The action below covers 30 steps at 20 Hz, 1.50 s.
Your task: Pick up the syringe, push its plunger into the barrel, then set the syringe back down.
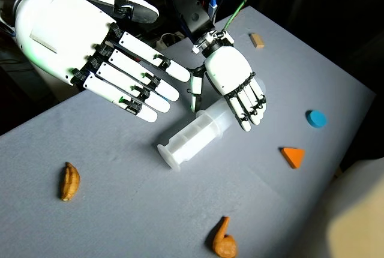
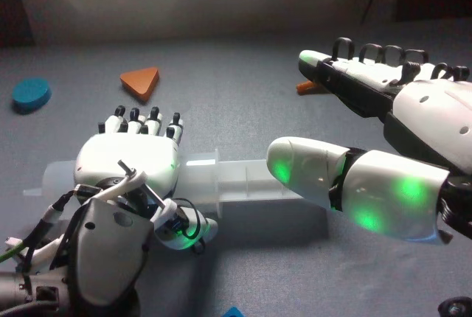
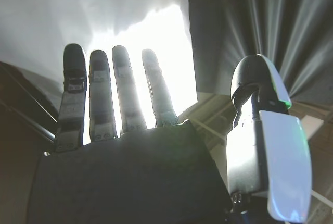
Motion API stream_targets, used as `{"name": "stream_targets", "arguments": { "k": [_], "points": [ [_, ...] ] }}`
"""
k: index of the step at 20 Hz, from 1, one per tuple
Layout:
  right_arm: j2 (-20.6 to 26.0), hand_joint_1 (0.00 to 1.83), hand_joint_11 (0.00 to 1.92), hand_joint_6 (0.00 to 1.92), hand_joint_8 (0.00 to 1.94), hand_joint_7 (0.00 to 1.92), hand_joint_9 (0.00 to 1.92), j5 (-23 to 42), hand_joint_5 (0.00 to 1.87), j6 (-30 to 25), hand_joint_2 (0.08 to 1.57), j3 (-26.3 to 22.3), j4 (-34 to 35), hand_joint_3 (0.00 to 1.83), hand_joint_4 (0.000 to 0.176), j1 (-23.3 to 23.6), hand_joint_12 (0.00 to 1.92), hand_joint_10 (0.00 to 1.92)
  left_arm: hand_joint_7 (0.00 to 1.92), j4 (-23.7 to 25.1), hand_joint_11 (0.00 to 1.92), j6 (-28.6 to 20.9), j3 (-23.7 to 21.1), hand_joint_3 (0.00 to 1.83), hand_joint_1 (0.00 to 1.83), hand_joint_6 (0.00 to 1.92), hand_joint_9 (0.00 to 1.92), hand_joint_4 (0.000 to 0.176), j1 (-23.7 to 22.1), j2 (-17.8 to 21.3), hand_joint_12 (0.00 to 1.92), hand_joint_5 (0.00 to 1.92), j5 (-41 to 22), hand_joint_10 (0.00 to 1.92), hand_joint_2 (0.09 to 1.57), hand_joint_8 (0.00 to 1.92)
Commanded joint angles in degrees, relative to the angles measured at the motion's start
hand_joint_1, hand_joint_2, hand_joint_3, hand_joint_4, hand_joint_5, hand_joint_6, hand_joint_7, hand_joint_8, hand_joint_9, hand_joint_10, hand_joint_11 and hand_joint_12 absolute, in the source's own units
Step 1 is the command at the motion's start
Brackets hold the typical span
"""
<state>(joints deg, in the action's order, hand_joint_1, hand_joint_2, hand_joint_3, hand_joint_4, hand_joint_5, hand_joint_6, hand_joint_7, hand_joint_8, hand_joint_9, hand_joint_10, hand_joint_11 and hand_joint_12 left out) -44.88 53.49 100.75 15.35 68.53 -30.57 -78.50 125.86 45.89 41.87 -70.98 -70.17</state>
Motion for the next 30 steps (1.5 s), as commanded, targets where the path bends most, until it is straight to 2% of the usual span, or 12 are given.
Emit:
{"name": "stream_targets", "arguments": {
  "k": [1, 8, 12, 14, 17, 23, 25, 26, 27, 28, 29, 30],
  "points": [
    [-0.08, 0.00, 0.00, 0.00, 0.00, 0.13, 0.12, 2.78, 0.07, -0.50, 1.10, 0.06, -4.63, 0.00, 0.058, 0.92, 0.62, 0.00, 0.08, 4.43, 0.00, -0.14, 0.25, 0.00, 0.60, 0.01, 0.11, 0.020, 0.00, -0.26, 0.53, 0.11, -3.48, 0.00, 0.89, 0.01],
    [-0.12, 0.00, 0.00, 0.01, 0.00, 0.14, 0.12, 2.88, 0.10, -0.59, 1.10, 0.06, -4.63, 0.00, 0.057, 0.92, 0.65, 0.00, 0.09, 4.79, 0.00, -1.34, 0.81, 0.00, 0.61, 0.00, 0.12, 0.019, 0.83, -0.33, 0.50, 0.12, -3.16, 0.00, 0.90, 0.00],
    [-0.13, 0.00, 0.00, 0.00, 0.00, 0.13, 0.12, 2.88, 0.07, -0.72, 1.10, 0.06, -4.63, 0.00, 0.058, 0.92, 0.63, 0.00, 0.12, 4.94, 0.00, -1.55, 1.12, 0.00, 0.63, 0.00, 0.15, 0.003, 1.08, -0.39, 0.60, 0.14, -2.72, 0.01, 0.92, 0.01],
    [-0.13, 0.00, 0.00, 0.00, 0.00, 0.13, 0.12, 2.87, 0.07, -0.75, 1.10, 0.06, -4.63, 0.00, 0.058, 0.92, 0.63, 0.00, 0.12, 5.18, 0.00, -1.65, 1.21, 0.00, 0.63, 0.00, 0.15, 0.003, 1.12, -0.35, 0.60, 0.14, -2.46, 0.01, 0.92, 0.01],
    [-0.15, 0.00, 0.00, 0.01, 0.00, 0.15, 0.12, 2.87, 0.10, -0.77, 1.10, 0.06, -4.63, 0.00, 0.057, 0.92, 0.60, 0.00, 0.46, 5.45, 0.14, -1.98, 1.19, 0.00, 0.83, 0.00, 0.42, 0.000, 1.41, -0.38, 0.81, 0.37, -2.41, 0.01, 0.99, 0.01],
    [-0.16, 0.00, 0.00, 0.00, 0.01, 0.18, 0.14, 2.87, 0.11, -0.87, 1.10, 0.06, -4.63, 0.00, 0.057, 0.92, 0.61, 0.01, 0.80, 5.48, 0.42, -2.38, 1.21, 0.00, 1.01, 0.01, 0.73, 0.000, 1.84, -0.37, 0.73, 0.75, -2.04, 0.01, 1.06, 0.00],
    [-0.16, 0.00, 0.00, 0.00, 0.00, 0.14, 0.11, 2.87, 0.11, -0.89, 1.10, 0.06, -4.63, 0.00, 0.057, 0.92, 0.58, 0.00, 0.93, 6.64, 0.52, -3.30, 0.85, 0.00, 1.06, 0.00, 0.89, 0.000, 2.16, 0.00, 0.77, 0.81, -1.34, 0.02, 1.10, 0.01],
    [-0.16, 0.00, 0.00, 0.00, 0.00, 0.14, 0.11, 2.87, 0.11, -0.90, 1.10, 0.06, -4.63, 0.00, 0.057, 0.92, 0.58, 0.00, 0.93, 7.92, 0.52, -4.91, 0.80, 0.00, 1.06, 0.00, 0.89, 0.000, 2.50, 0.16, 0.77, 0.81, -1.29, 0.02, 1.10, 0.01],
    [-0.16, 0.00, 0.00, 0.00, 0.01, 0.18, 0.14, 2.88, 0.11, -0.91, 1.10, 0.06, -4.63, 0.00, 0.056, 0.92, 0.68, 0.01, 0.95, 8.98, 0.65, -6.08, 0.68, 0.00, 1.29, 0.00, 0.99, 0.000, 2.72, 0.41, 0.80, 0.87, -1.09, 0.01, 1.11, 0.84],
    [-0.16, 0.00, 0.00, 0.00, 0.01, 0.18, 0.14, 2.91, 0.11, -0.91, 1.10, 0.06, -4.63, 0.00, 0.056, 0.91, 0.68, 0.01, 0.95, 9.35, 0.65, -6.10, 0.56, 0.00, 1.29, 0.00, 0.99, 0.000, 2.72, 0.58, 0.80, 0.87, -0.77, 0.01, 1.11, 0.84],
    [-0.17, 0.00, 0.00, 0.00, 0.00, 0.18, 0.14, 3.11, 0.11, -0.91, 1.10, 0.07, -4.62, 0.00, 0.056, 0.91, 0.67, 0.00, 1.02, 11.29, 0.67, -6.86, 0.34, 0.02, 1.23, 1.11, 1.06, 0.000, 2.98, 1.05, 0.95, 0.80, 0.31, 0.02, 1.14, 1.02],
    [-0.19, 0.00, 0.00, 0.00, 0.00, 0.16, 0.13, 3.33, 0.10, -0.95, 1.10, 0.09, -4.62, 0.00, 0.057, 0.91, 0.63, 0.00, 1.03, 13.59, 0.68, -7.72, 0.17, 0.01, 1.34, 1.09, 0.86, 0.000, 3.37, 1.64, 1.04, 0.82, 1.74, 1.03, 1.14, 0.97]
  ]
}}
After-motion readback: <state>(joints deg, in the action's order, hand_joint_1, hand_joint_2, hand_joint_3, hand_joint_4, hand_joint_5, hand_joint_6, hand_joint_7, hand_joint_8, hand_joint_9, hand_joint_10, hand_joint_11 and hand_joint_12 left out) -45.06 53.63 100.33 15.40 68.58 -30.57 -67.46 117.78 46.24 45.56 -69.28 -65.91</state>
